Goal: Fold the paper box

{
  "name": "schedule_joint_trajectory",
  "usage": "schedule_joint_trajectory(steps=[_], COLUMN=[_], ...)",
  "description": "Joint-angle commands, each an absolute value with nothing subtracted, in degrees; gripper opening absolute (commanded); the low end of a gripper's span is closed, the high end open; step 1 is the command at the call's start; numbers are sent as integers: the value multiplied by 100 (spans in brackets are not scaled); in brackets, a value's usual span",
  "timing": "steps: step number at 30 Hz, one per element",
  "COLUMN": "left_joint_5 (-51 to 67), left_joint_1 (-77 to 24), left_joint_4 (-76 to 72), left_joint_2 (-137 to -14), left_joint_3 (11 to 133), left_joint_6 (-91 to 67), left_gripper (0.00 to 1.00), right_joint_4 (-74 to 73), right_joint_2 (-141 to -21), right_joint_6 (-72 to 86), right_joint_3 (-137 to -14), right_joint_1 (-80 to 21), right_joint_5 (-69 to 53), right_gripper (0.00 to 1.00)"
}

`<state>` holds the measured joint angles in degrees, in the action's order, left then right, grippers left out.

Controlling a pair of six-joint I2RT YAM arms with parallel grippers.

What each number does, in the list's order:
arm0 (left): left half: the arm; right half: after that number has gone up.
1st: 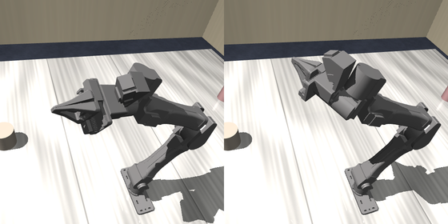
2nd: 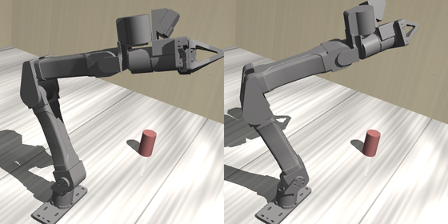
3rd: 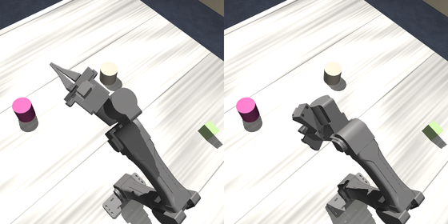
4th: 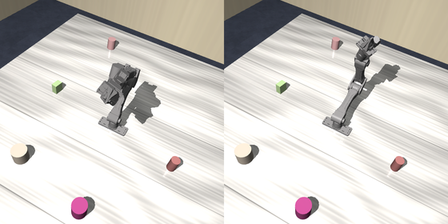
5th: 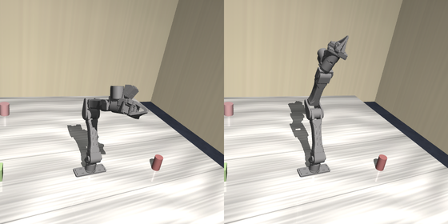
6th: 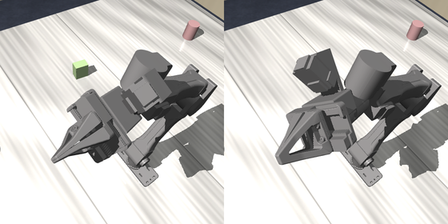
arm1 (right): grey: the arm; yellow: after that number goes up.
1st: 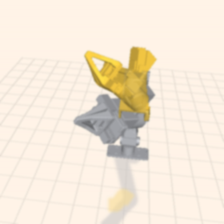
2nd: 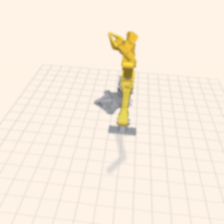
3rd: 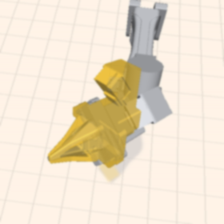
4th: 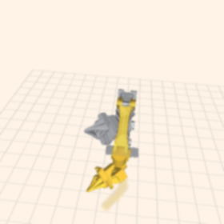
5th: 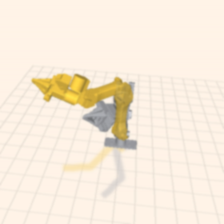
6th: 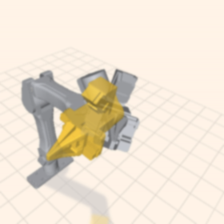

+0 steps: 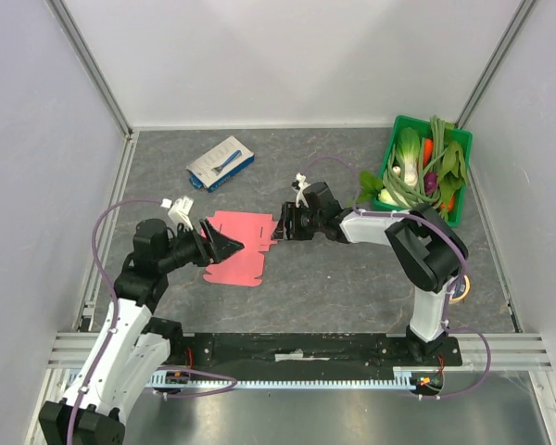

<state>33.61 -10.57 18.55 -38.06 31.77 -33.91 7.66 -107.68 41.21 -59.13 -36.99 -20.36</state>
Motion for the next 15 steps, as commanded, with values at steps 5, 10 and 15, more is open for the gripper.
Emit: schedule_joint_trajectory(steps=[5, 10, 15], left_joint_5=[3973, 3815, 3359], left_joint_1=[-1028, -1028, -1020], left_joint_4=[1055, 1072, 1177], left_joint_2=[-3384, -3436, -3647], left_joint_3=[2733, 2777, 2821], left_joint_6=[-4017, -4034, -4288], left_gripper=[75, 72, 69], right_joint_4=[1642, 2593, 3163], right_joint_2=[-11364, -11557, -11427], right_joint_6=[4209, 4570, 4483], right_joint_3=[-5898, -5669, -5546], right_joint_1=[-3647, -3621, -3437], right_joint_5=[-1950, -1794, -2125], right_gripper=[53, 29, 0])
